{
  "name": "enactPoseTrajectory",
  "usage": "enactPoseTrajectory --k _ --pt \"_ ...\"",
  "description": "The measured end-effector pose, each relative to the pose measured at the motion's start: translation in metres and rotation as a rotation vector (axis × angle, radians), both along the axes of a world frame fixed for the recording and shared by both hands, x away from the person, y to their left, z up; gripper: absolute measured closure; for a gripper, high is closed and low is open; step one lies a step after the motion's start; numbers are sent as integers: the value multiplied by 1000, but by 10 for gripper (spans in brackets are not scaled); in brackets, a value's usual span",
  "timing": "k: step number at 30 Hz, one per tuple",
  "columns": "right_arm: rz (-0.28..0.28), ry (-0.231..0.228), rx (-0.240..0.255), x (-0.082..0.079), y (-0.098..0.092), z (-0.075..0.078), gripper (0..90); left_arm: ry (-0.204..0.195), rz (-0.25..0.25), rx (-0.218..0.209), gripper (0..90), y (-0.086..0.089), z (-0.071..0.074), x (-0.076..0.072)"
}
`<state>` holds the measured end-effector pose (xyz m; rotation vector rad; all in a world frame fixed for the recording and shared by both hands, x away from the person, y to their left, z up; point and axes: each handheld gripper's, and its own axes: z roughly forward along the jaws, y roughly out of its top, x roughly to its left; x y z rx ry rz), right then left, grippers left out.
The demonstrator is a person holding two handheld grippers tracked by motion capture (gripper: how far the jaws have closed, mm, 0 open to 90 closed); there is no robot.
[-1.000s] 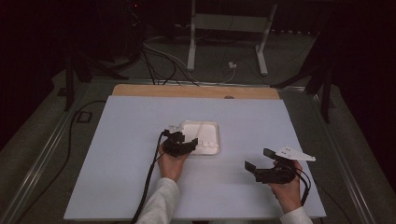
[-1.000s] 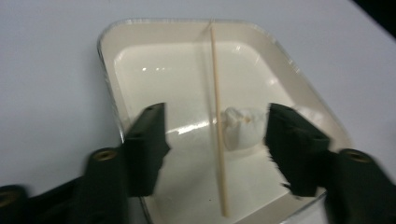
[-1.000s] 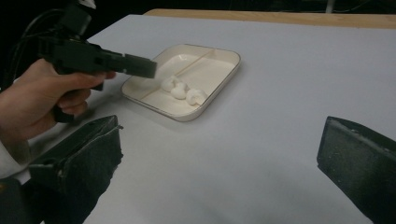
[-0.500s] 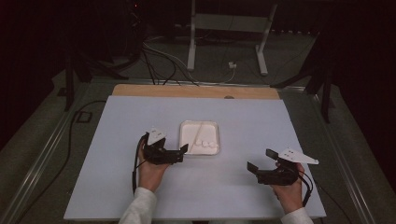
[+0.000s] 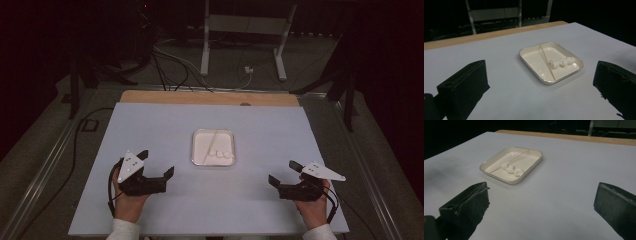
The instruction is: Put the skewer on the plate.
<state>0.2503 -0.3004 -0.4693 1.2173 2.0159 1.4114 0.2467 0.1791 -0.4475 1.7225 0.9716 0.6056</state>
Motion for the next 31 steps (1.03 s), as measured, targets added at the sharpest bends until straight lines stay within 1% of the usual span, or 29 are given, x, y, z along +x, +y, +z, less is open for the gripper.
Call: enactPoseTrajectory --k 1,3,6,9,12,13,14,17,19,20,22,27,29,31 --pt "-4 -2 -1 0 0 -1 0 -9 0 5 7 3 0 -2" --pt "-12 -10 0 -1 -1 -1 0 -24 6 1 6 9 -2 -6" --pt "-14 -20 4 -2 -2 -2 0 -35 20 9 6 16 -4 -11" --pt "-20 -34 4 -3 -3 -1 0 -38 32 -6 7 23 -7 -16" --pt "-33 -43 10 -5 -5 -2 0 -43 56 -25 7 30 -11 -19" --pt "-39 -46 13 -5 -6 -3 0 -40 66 -23 7 31 -12 -20" --pt "-44 -50 13 -6 -6 -3 0 -42 75 -30 7 33 -13 -21" --pt "-57 -57 11 -7 -9 -4 0 -44 106 -50 7 39 -14 -22" --pt "-62 -62 4 -8 -9 -4 0 -46 120 -55 7 44 -13 -22" --pt "-62 -63 -3 -8 -9 -4 0 -50 129 -52 7 46 -13 -22" --pt "-61 -64 -9 -7 -9 -5 0 -58 139 -31 7 49 -11 -23" --pt "-63 -60 -14 -6 -9 -6 0 -47 162 -34 7 55 -12 -24" --pt "-62 -62 -29 -6 -9 -6 0 -31 166 -34 7 55 -14 -23" --pt "-64 -52 -55 -5 -8 -8 0 -10 174 -35 7 56 -18 -20"
